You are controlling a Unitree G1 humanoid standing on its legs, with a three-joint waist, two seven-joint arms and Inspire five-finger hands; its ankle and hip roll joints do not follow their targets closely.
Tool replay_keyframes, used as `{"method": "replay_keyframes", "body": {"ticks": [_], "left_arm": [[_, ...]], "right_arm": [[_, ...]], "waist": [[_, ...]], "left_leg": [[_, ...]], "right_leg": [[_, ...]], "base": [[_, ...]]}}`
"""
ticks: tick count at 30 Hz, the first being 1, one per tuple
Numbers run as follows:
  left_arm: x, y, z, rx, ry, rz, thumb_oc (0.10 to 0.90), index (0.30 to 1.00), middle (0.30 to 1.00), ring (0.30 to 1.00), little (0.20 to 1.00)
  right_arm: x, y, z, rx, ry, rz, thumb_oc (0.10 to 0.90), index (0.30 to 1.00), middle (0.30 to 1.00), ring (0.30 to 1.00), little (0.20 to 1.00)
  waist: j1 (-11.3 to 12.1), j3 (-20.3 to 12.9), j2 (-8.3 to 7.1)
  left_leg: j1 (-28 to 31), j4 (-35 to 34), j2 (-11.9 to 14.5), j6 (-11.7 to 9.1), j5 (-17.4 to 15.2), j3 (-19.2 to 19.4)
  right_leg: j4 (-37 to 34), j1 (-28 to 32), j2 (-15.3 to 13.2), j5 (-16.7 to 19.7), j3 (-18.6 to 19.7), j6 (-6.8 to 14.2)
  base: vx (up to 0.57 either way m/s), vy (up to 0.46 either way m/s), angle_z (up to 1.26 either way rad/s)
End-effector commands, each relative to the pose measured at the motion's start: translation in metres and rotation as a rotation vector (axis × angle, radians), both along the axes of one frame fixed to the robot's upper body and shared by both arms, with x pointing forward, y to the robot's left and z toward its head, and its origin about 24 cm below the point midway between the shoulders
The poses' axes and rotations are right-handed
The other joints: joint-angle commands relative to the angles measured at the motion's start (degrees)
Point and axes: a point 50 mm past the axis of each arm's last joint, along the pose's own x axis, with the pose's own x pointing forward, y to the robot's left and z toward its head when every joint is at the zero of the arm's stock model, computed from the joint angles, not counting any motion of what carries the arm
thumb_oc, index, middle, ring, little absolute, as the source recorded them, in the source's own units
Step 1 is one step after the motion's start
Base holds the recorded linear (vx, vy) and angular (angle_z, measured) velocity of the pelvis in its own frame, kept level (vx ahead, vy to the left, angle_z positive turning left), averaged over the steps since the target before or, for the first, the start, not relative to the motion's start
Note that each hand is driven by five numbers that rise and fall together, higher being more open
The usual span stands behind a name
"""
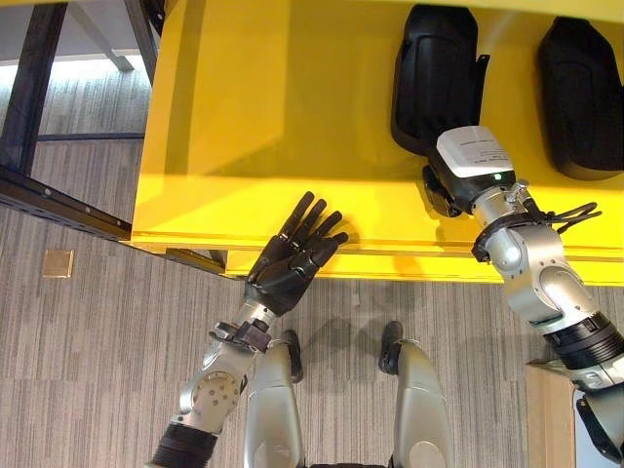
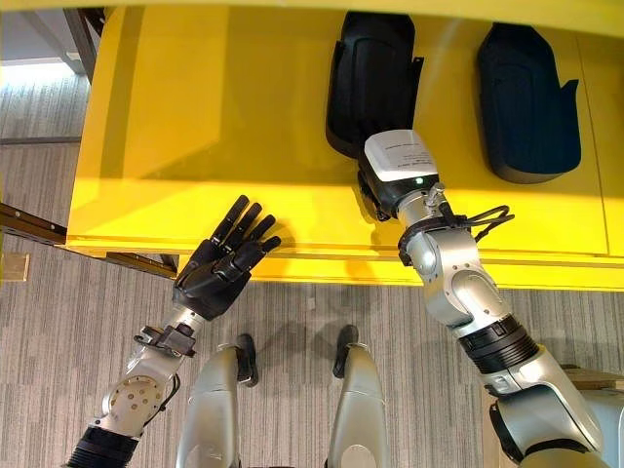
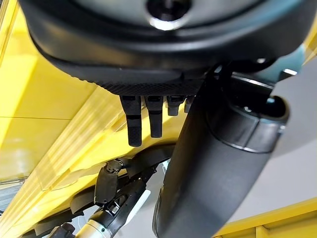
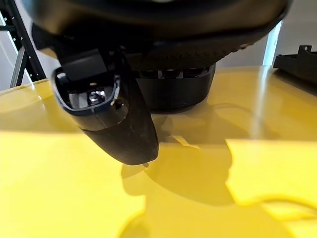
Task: Move parts from the plastic box to the shelf.
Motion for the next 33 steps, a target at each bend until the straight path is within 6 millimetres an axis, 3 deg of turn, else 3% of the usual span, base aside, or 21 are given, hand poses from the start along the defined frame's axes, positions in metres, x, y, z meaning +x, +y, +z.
{"method": "replay_keyframes", "body": {"ticks": [1, 33], "left_arm": [[-0.008, 0.01, 0.018, -0.037, -0.091, 0.03, 0.9, 1.0, 1.0, 1.0, 1.0], [-0.012, 0.017, 0.023, -0.02, -0.095, 0.05, 0.9, 1.0, 1.0, 1.0, 1.0]], "right_arm": [[-0.008, -0.015, 0.018, -0.108, -0.07, -0.058, 0.9, 1.0, 1.0, 1.0, 1.0], [-0.024, -0.016, 0.011, -0.146, 0.021, -0.046, 0.9, 1.0, 1.0, 1.0, 1.0]], "waist": [[0.5, -0.6, -0.28], [-0.1, -0.6, -1.25]], "left_leg": [[4.0, -3.3, -1.7, 2.2, -0.6, -1.2], [4.2, -3.4, -1.2, 2.2, -0.6, -0.7]], "right_leg": [[9.5, 4.4, 2.1, -10.2, -0.5, -1.5], [9.1, 4.8, 2.9, -10.3, -0.8, -1.6]], "base": [[0.0, 0.0, 0.0], [0.0, 0.0, 0.0]]}}
